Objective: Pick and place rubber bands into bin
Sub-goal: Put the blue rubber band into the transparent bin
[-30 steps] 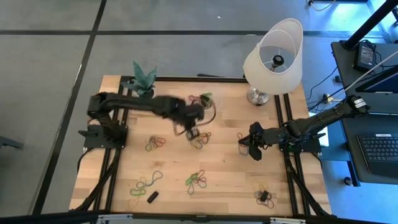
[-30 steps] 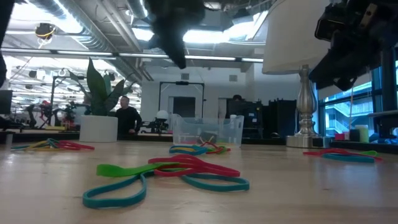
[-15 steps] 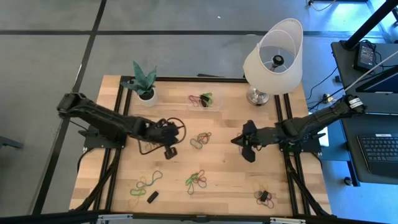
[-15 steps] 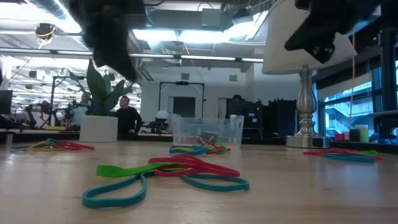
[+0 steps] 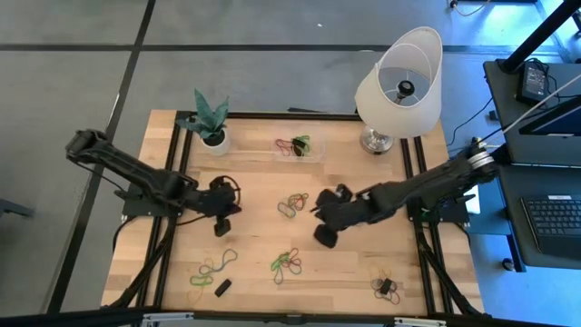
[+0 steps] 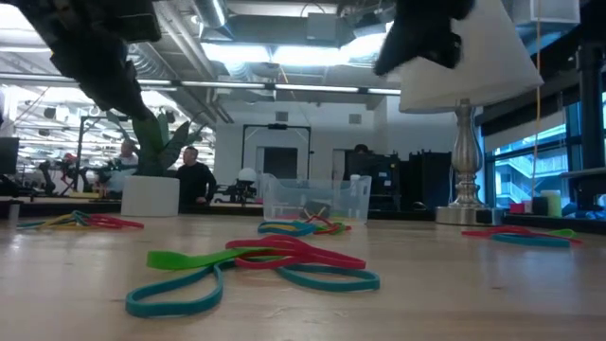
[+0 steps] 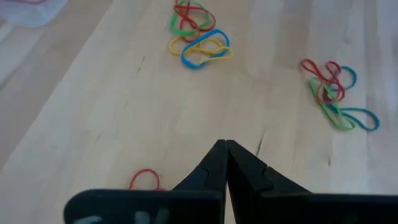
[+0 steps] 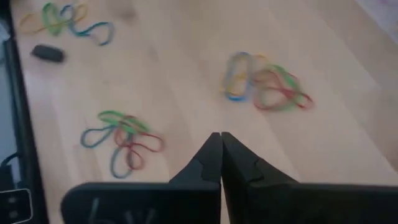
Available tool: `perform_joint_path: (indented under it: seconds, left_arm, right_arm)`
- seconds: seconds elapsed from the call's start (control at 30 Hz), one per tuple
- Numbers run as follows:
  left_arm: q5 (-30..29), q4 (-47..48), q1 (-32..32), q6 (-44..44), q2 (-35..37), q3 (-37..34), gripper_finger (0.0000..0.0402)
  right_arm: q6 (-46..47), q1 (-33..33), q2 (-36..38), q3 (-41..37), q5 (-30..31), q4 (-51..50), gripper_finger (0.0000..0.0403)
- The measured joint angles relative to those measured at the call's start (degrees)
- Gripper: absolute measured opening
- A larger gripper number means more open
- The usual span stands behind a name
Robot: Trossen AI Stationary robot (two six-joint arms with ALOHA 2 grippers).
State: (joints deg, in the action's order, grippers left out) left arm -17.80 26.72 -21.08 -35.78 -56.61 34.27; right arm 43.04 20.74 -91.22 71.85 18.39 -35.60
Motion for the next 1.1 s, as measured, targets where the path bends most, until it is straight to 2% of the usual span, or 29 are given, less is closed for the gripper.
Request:
perform_joint_path:
  seconds: [0.2, 0.33, 0.6, 0.97, 1.1]
  left_arm:
    - [-0.01, 0.52, -0.72, 3.12, 3.47, -1.59, 0.0002]
    - [1.60, 0.52, -0.70, 5.01, 3.75, -1.59, 0.0002]
    - [4.74, 2.28, -0.70, 5.54, 3.64, -1.59, 0.0002]
    - [5.49, 2.49, -0.70, 5.06, 3.64, -1.59, 0.0002]
    - [5.50, 2.44, -0.70, 5.05, 3.64, -1.59, 0.0002]
  right_arm:
    - [-11.45, 3.25, -12.26, 11.93, -2.20, -0.39, 0.0002]
    - [-12.25, 5.09, -19.17, 16.34, -6.56, -1.58, 0.0008]
    - [-14.36, 8.33, -27.76, 17.60, -10.33, -0.95, 0.0032]
    - [-19.12, 9.22, -32.29, 17.65, -12.30, 9.91, 0.0083]
    - [-19.34, 9.25, -33.62, 17.67, -12.54, 9.70, 0.0092]
